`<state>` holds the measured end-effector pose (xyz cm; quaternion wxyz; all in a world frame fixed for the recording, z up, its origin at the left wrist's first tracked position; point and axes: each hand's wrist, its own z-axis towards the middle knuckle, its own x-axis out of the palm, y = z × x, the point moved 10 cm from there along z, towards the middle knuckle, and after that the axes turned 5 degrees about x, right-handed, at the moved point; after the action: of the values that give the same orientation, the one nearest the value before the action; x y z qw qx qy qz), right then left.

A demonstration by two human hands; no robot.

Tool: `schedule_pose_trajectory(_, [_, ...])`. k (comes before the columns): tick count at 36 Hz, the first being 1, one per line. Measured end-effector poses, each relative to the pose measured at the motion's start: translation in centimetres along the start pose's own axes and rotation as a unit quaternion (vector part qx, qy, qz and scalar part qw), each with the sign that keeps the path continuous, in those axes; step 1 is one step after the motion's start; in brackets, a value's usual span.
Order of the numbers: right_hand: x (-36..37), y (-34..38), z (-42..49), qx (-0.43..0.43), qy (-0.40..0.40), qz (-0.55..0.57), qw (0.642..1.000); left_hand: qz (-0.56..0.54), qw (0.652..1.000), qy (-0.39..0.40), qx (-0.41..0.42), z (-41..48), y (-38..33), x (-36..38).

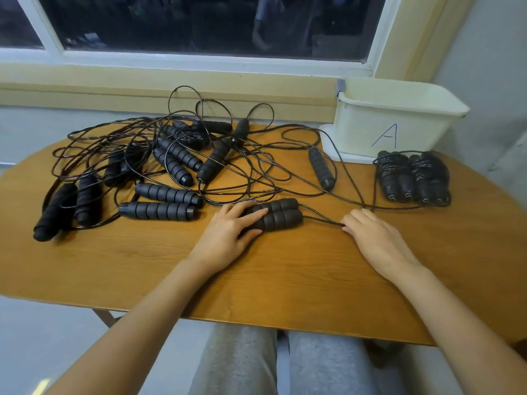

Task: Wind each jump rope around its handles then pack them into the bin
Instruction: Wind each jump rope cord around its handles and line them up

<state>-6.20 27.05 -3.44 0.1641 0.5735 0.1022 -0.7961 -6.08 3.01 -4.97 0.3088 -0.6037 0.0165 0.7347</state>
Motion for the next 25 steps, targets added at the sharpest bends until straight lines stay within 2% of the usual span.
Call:
schedule_pose_trajectory(4, [-0.8, 1.1, -1.3, -0.035, -0.056, 0.0, 0.998, -0.002, 1.0, 0.011, -0.005, 0.0, 0.0, 0.1])
schedule_pose_trajectory(9, [-1.4, 2.3, -1.9, -0.034, -0.092, 0.029, 0.995, 0.027, 0.998, 0.058, 0.016, -0.2, -0.3, 0.5])
schedule_pose_trajectory(18, [-1.8, 5.5, -2.6, -0.056, -0.093, 0.058, 0.992, 0.04, 0.998, 0.052, 0.017, -0.8, -0.5, 0.1])
schedule_pose_trajectory(25, [-1.7, 3.5, -2.5, -0.022, -0.094, 0.03, 0.995, 0.03, 0.998, 0.053, 0.006, -0.9, -0.4, 0.0])
